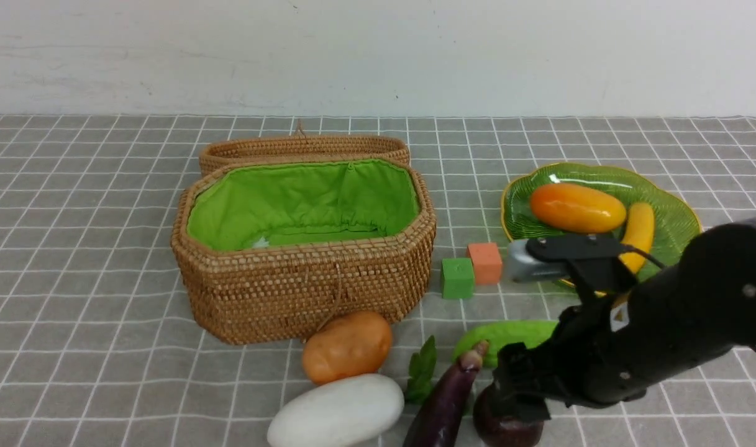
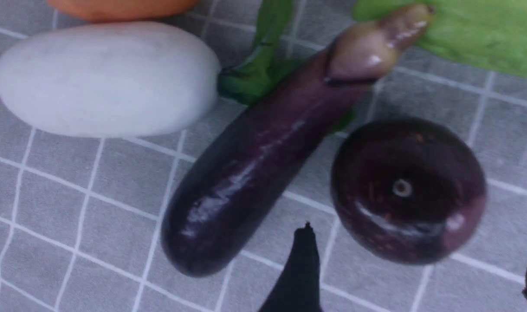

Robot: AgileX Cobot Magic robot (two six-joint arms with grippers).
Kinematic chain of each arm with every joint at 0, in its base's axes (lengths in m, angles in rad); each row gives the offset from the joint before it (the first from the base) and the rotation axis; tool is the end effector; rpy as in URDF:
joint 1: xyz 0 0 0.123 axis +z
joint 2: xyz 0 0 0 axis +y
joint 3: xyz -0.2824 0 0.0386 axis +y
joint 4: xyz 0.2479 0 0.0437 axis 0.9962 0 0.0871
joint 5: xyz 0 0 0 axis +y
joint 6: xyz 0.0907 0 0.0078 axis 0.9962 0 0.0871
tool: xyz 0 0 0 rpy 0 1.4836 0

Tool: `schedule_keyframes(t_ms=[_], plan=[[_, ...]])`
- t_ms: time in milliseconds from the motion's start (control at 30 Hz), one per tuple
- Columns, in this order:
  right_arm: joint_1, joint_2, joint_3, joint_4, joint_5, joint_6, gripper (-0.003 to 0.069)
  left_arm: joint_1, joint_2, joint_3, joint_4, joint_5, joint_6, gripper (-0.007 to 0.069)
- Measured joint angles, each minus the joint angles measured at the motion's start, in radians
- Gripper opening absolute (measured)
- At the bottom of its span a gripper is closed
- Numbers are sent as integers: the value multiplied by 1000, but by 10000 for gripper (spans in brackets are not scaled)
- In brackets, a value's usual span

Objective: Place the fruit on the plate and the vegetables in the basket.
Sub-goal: Use the right arm to grab a mangosteen and put it into the right plate

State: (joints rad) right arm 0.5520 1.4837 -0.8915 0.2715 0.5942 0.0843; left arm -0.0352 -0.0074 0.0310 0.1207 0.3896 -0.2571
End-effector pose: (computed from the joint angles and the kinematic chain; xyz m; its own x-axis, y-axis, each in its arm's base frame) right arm 0.2364 0.1617 0.2261 -0.8927 -0.1945 -0.4065 -0.3207 0.9079 0.2699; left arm 0.0525 0.0023 0.1683 -0.3131 -0.1338 -0.9403 -0.0541 0.9909 -0.1230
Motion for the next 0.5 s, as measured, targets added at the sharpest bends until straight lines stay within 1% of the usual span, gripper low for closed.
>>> schedule_keyframes(t_ms=[100,233,367,433,500], plan=[[12,40,0,0,-40,0,631,0,0,0,0,0,0,239],[13,125,0,-49,-49,0,619,0,0,0,0,0,0,239],[13,179,0,-60,-60,0,589,0,0,0,0,0,0,239],[13,188,-1,-60,-74,0,555,0,0,0,0,0,0,239],[13,186,-1,-62,-76,-1,553,0,0,0,0,0,0,239]])
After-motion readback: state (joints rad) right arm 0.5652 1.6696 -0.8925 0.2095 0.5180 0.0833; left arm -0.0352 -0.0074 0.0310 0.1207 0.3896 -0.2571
